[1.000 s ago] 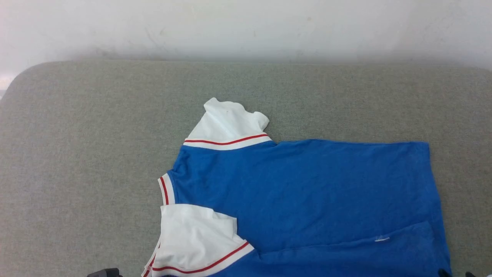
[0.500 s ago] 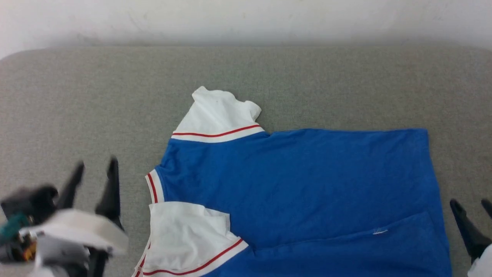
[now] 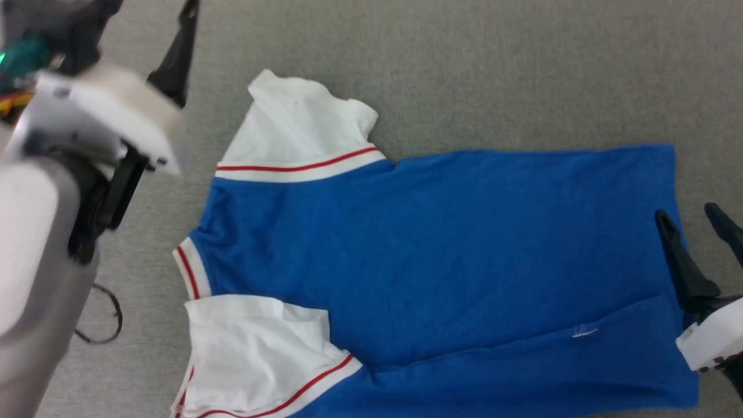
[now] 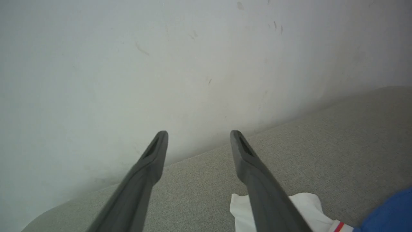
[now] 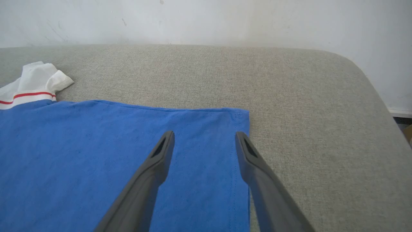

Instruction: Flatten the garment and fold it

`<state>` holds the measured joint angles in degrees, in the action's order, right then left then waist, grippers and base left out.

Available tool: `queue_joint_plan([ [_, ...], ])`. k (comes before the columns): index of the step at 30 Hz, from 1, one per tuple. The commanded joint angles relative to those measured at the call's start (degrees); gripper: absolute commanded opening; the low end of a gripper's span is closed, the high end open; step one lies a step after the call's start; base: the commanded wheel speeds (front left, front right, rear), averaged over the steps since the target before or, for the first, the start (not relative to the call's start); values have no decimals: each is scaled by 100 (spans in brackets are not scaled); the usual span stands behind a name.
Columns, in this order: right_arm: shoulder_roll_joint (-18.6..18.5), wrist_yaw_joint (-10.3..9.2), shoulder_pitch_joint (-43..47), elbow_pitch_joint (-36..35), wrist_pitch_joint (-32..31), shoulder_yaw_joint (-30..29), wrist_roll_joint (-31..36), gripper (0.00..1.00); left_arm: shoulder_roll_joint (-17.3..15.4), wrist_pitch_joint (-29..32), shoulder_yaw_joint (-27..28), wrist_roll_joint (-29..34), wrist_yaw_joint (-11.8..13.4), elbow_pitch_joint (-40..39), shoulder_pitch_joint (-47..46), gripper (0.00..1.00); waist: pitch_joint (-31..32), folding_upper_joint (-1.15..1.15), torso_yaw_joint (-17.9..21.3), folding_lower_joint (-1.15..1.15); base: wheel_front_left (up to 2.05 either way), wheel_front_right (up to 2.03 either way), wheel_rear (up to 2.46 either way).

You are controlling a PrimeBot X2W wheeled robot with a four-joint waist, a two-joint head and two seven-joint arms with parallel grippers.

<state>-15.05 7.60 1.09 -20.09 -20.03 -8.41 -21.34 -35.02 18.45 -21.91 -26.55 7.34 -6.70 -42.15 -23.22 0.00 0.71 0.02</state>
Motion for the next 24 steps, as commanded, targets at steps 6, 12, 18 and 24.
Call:
queue_joint_plan([
  [6,62,-11,-171,133,106,111,17,100,209,836,-399,-212,-479,824,-785,100,-668,0,323,-2,0,0,0],
  [12,24,-11,-319,280,180,187,-39,100,240,1432,-530,-401,-609,1393,-1063,100,-929,0,552,-2,0,0,0],
  [18,1,-11,-374,449,263,175,-77,100,115,1839,-576,-542,-600,1623,-942,100,-1072,0,703,-2,0,0,0],
  [24,-62,-11,-381,504,280,181,-91,100,-112,2499,-663,-751,-578,1700,-644,0,-1116,0,728,-2,0,0,0],
])
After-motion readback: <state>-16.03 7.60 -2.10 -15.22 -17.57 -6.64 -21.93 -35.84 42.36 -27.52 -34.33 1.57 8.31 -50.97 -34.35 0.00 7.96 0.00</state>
